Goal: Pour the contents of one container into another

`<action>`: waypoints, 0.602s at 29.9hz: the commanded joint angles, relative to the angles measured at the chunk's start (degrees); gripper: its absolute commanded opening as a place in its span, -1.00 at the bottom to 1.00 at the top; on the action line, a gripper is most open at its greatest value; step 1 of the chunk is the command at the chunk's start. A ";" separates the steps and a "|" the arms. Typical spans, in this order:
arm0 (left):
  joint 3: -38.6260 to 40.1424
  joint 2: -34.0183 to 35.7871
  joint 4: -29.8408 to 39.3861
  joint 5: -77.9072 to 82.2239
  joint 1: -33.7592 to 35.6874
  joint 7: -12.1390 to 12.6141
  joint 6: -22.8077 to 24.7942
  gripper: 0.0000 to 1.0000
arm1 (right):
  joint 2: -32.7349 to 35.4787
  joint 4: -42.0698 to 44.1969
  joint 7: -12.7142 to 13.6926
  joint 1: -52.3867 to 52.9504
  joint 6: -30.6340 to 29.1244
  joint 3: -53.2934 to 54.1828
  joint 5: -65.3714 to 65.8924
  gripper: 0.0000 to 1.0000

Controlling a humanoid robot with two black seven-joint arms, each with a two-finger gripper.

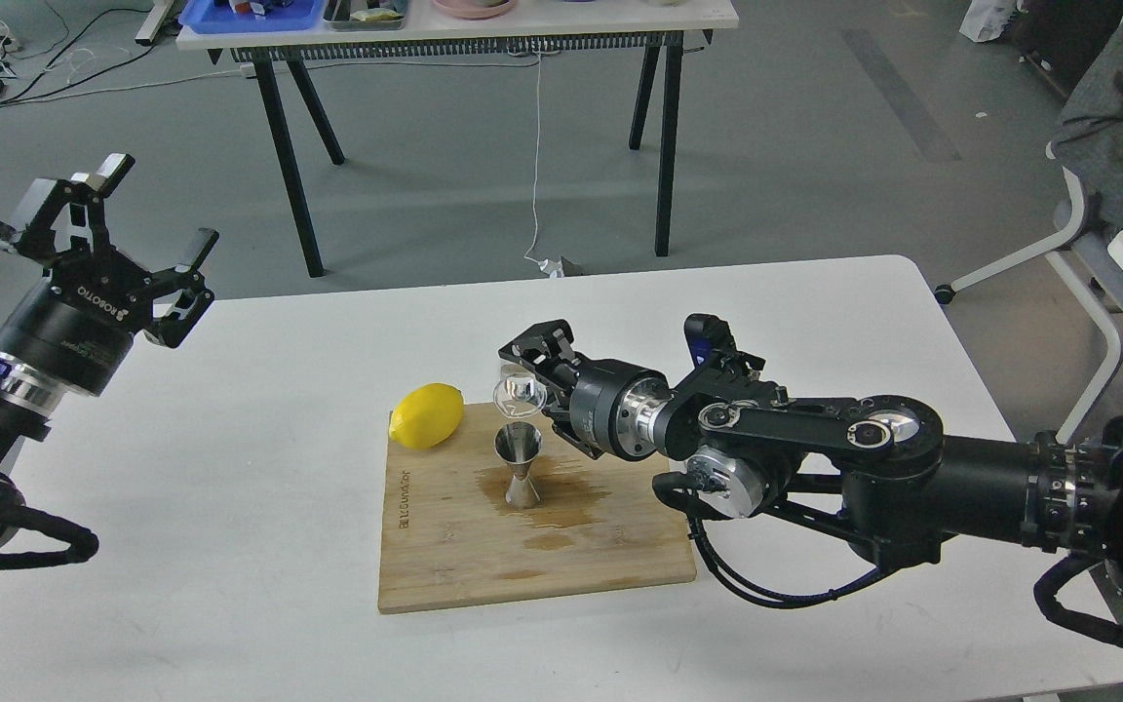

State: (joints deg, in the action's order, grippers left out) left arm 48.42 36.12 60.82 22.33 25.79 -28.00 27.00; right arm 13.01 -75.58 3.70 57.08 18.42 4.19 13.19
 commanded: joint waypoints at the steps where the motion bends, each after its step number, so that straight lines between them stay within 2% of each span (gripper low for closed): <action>1: 0.00 -0.09 0.00 -0.01 -0.12 0.00 -0.02 0.92 | 0.00 0.26 -0.09 1.19 0.03 -1.11 0.43 -0.21; 18: 0.09 -0.70 0.00 -0.01 -0.03 0.00 0.07 0.92 | -0.44 1.14 -0.18 6.28 0.12 -5.41 2.71 -0.21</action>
State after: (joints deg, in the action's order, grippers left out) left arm 48.52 35.43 60.82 22.33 25.75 -28.00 27.07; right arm 12.59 -74.53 3.51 62.04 18.55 0.18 15.72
